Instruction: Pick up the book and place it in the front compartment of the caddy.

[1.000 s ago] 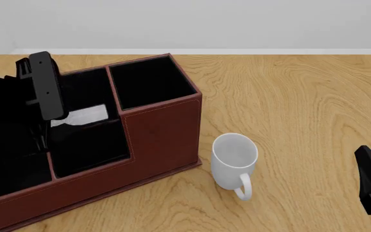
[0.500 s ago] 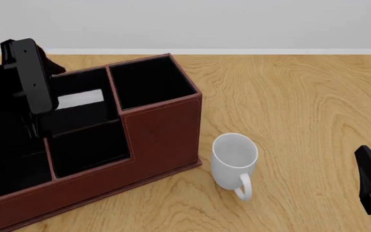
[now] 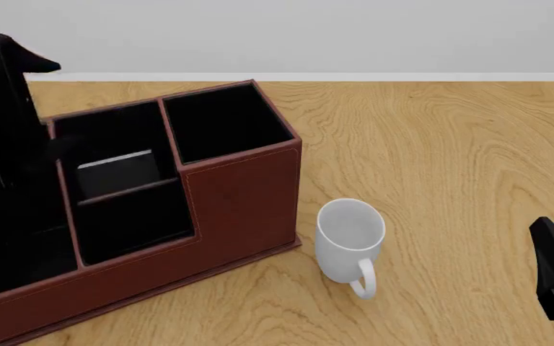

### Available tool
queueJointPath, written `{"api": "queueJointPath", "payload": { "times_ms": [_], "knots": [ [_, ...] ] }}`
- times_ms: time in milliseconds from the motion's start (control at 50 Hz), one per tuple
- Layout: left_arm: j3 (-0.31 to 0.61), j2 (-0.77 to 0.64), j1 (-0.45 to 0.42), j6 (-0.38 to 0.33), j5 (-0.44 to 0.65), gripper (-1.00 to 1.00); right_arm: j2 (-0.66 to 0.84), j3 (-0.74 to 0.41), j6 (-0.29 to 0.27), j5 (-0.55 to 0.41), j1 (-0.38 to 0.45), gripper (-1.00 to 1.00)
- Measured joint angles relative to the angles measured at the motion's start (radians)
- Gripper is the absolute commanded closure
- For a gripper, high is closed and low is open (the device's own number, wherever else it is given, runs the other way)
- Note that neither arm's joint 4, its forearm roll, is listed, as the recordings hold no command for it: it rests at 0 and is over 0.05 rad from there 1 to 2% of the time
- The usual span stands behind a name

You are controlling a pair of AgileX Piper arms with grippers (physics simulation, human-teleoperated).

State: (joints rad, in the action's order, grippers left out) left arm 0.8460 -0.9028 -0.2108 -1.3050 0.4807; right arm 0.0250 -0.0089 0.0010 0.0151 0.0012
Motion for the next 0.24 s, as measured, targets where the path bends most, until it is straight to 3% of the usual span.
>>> {"api": "queueJointPath", "payload": {
  "times_ms": [240],
  "knots": [
    [0.068, 0.111, -0.015, -0.011, 0.132, -1.0, 0.0, 0.0, 0.0, 0.0, 0.0, -1.0]
  ]
}}
